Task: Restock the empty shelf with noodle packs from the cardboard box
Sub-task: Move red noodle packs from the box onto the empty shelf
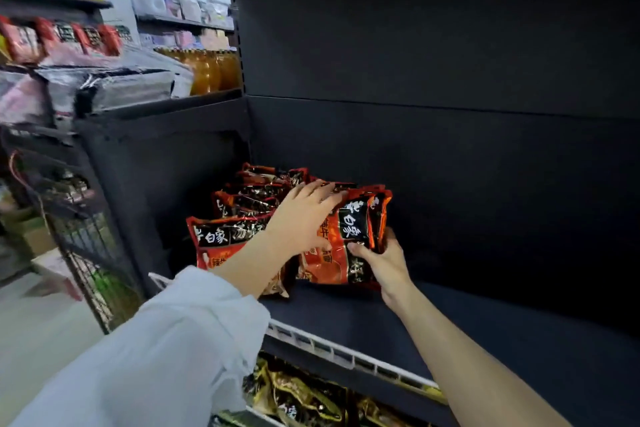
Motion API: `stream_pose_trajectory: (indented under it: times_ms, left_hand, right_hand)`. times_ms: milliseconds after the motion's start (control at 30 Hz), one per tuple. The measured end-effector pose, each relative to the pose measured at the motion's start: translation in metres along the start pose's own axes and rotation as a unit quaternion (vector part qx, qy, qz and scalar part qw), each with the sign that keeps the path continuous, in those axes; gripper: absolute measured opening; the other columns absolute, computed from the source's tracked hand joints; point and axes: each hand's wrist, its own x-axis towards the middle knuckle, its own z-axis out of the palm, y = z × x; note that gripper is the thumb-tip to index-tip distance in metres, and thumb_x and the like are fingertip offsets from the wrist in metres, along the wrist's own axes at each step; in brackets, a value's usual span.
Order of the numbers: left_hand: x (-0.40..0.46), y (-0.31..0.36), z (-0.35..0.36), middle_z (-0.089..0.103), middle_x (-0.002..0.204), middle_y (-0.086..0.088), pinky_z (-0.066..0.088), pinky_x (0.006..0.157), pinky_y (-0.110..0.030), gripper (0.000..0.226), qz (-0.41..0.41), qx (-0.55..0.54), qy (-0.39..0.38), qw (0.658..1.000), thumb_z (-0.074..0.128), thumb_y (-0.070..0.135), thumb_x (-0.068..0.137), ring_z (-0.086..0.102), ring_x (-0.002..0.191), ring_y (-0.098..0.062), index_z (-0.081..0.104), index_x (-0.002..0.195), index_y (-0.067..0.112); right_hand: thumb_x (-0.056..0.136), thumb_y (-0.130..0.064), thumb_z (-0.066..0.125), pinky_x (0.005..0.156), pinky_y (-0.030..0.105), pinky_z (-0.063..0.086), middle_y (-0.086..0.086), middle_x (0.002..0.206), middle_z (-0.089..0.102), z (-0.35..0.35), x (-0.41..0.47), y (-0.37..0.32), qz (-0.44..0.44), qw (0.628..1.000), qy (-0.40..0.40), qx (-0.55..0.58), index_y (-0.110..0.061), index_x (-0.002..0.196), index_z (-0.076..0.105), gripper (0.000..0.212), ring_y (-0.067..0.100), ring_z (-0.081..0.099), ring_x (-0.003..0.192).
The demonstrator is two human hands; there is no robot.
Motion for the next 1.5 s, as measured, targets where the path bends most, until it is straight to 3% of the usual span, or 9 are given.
stream_pose_trajectory:
  times_ms: [167, 300, 567, 733, 900, 1133, 1233, 1400, 1500]
  left_hand:
    - [0.016, -0.001, 0.026, -0.006, 0.159, -0.010, 0.003, 0.119, -0.042, 0.094, 0.042, 0.072, -0.028, 0.996, 0.070, 0.034, 0.081, 0.001, 0.147, -0.027, 0.009, 0.151, 0.022]
    - [0.023, 0.001, 0.033, 0.004, 0.159, -0.013, 0.003, 0.120, -0.047, 0.093, 0.063, 0.088, -0.033, 0.994, 0.070, 0.024, 0.081, 0.007, 0.147, -0.028, 0.008, 0.151, 0.015]
    - [0.016, 0.005, 0.038, 0.012, 0.157, -0.016, 0.011, 0.118, -0.043, 0.093, 0.069, 0.004, -0.009, 0.998, 0.069, 0.029, 0.081, 0.014, 0.145, -0.030, 0.011, 0.149, 0.006]
    - [0.000, 0.011, 0.015, 0.019, 0.156, -0.011, 0.016, 0.118, -0.035, 0.071, 0.054, -0.216, -0.001, 0.975, 0.059, 0.027, 0.088, 0.015, 0.144, -0.026, 0.024, 0.147, 0.007]
    - [-0.032, 0.041, -0.016, 0.059, 0.124, -0.006, 0.043, 0.099, -0.033, 0.035, 0.034, -0.353, 0.082, 0.931, 0.056, 0.013, 0.088, 0.053, 0.118, -0.021, 0.058, 0.122, 0.013]
    - [-0.097, 0.147, -0.062, 0.066, 0.094, 0.006, 0.054, 0.073, -0.037, 0.020, 0.056, -0.408, 0.100, 0.906, 0.054, 0.018, 0.091, 0.062, 0.086, -0.013, 0.062, 0.109, 0.019]
    - [-0.128, 0.207, -0.073, 0.066, 0.089, 0.007, 0.053, 0.066, -0.036, 0.019, 0.041, -0.420, 0.084, 0.903, 0.052, 0.022, 0.093, 0.062, 0.081, -0.016, 0.061, 0.109, 0.021]
    - [-0.186, 0.316, -0.071, 0.070, 0.091, 0.002, 0.055, 0.063, -0.037, 0.016, 0.021, -0.441, 0.028, 0.897, 0.052, 0.024, 0.093, 0.065, 0.078, -0.020, 0.063, 0.104, 0.019]
    - [-0.217, 0.381, -0.068, 0.071, 0.089, -0.001, 0.056, 0.073, -0.037, 0.012, 0.016, -0.513, -0.071, 0.855, 0.052, 0.021, 0.094, 0.066, 0.077, -0.018, 0.063, 0.098, 0.019]
  right_hand:
    - [0.076, -0.022, 0.079, 0.099, 0.030, 0.040, 0.002, 0.126, 0.047, 0.005, 0.019, 0.019, 0.003, 0.985, 0.022, -0.169, -0.018, 0.131, 0.042, 0.067, 0.022, 0.047, 0.122]
    - [0.076, -0.040, 0.075, 0.111, 0.038, 0.023, 0.014, 0.145, 0.029, 0.008, 0.030, 0.024, -0.022, 0.930, 0.029, -0.364, -0.010, 0.150, 0.015, 0.100, 0.030, 0.027, 0.134]
    - [0.078, -0.038, 0.073, 0.111, 0.036, 0.027, 0.016, 0.148, 0.029, 0.019, 0.020, 0.007, 0.055, 0.918, 0.048, -0.391, -0.004, 0.149, 0.016, 0.098, 0.031, 0.027, 0.137]
    - [0.084, -0.017, 0.066, 0.104, 0.025, 0.029, 0.016, 0.133, 0.043, 0.022, -0.018, -0.032, 0.009, 0.918, 0.081, -0.388, -0.006, 0.135, 0.041, 0.058, 0.025, 0.030, 0.133]
    - [0.091, -0.006, 0.054, 0.096, 0.020, 0.041, 0.006, 0.123, 0.059, 0.004, -0.075, -0.072, -0.057, 0.919, 0.098, -0.378, -0.011, 0.125, 0.056, 0.035, 0.017, 0.057, 0.115]
    - [0.095, -0.003, 0.044, 0.081, 0.021, 0.050, -0.002, 0.103, 0.066, -0.088, -0.192, -0.102, -0.093, 0.889, 0.155, -0.420, -0.014, 0.111, 0.065, 0.028, 0.010, 0.063, 0.096]
    - [0.096, -0.006, 0.048, 0.073, 0.011, 0.044, -0.007, 0.097, 0.064, -0.140, -0.246, -0.099, -0.075, 0.879, 0.158, -0.444, -0.015, 0.111, 0.064, 0.023, 0.007, 0.061, 0.092]
    - [0.096, -0.011, 0.049, 0.080, 0.022, 0.048, 0.000, 0.097, 0.068, -0.228, -0.338, -0.084, -0.017, 0.861, 0.140, -0.489, -0.013, 0.108, 0.065, 0.020, 0.013, 0.063, 0.093]
    - [0.096, -0.012, 0.050, 0.079, 0.017, 0.043, 0.003, 0.102, 0.069, -0.268, -0.393, -0.072, 0.030, 0.852, 0.139, -0.504, -0.012, 0.108, 0.066, 0.021, 0.014, 0.062, 0.097]
